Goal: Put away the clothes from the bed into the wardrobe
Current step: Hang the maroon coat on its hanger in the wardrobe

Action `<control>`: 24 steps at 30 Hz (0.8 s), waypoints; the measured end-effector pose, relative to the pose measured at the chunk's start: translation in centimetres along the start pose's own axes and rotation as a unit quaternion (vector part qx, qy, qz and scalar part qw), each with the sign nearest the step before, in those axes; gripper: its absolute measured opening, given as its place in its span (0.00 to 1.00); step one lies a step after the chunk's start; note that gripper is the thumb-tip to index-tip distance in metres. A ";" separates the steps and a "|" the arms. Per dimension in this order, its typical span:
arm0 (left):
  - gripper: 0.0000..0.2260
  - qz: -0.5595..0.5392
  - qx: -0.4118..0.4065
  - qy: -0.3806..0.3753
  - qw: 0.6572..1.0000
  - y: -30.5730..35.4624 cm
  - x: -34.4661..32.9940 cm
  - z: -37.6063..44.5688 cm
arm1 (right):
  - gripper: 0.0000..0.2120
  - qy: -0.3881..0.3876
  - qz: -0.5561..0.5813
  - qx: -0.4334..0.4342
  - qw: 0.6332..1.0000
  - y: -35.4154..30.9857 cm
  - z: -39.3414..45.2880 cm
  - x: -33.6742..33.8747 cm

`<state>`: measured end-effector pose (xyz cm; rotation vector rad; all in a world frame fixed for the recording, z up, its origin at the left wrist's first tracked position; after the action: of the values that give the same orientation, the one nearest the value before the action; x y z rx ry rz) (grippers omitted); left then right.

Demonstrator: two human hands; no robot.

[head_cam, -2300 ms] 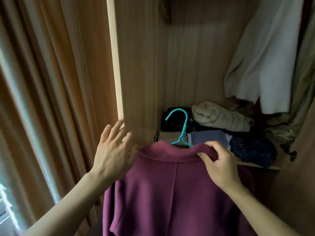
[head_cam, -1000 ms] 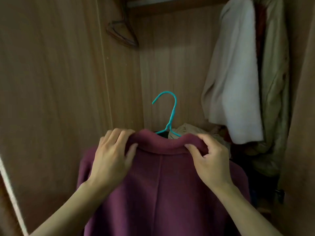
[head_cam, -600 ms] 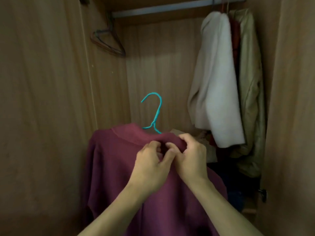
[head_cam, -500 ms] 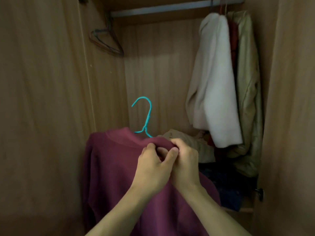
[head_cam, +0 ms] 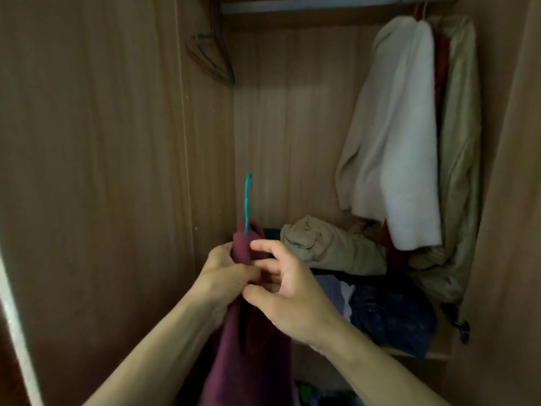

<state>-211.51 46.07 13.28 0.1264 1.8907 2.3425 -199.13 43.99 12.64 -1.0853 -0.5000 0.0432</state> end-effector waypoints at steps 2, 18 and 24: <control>0.16 0.003 0.007 -0.019 1.000 -0.4 1.8 -0.1 | 0.26 -0.054 0.038 -0.010 0.998 -0.2 0.6 -0.8; 0.23 0.309 -0.074 -0.075 0.945 -0.6 8.9 1.5 | 0.27 0.036 -0.320 0.118 0.939 11.3 10.8 7.2; 0.22 0.424 -0.104 -0.082 0.896 0.2 7.3 4.8 | 0.14 0.048 -0.245 0.176 0.952 14.3 14.6 9.6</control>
<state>-218.08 51.78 14.36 1.3187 1.6739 2.8725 -193.65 65.63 9.36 -0.5898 -0.6343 -0.3453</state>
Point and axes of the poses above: each hand's wrist, its own z-axis towards the middle knuckle, its own x-axis out of the back of the hand, y = z × x, the point moved 3 cm from there along z, towards the middle knuckle, and after that the axes turned 6 degrees about -y, right-handed, at the moved point
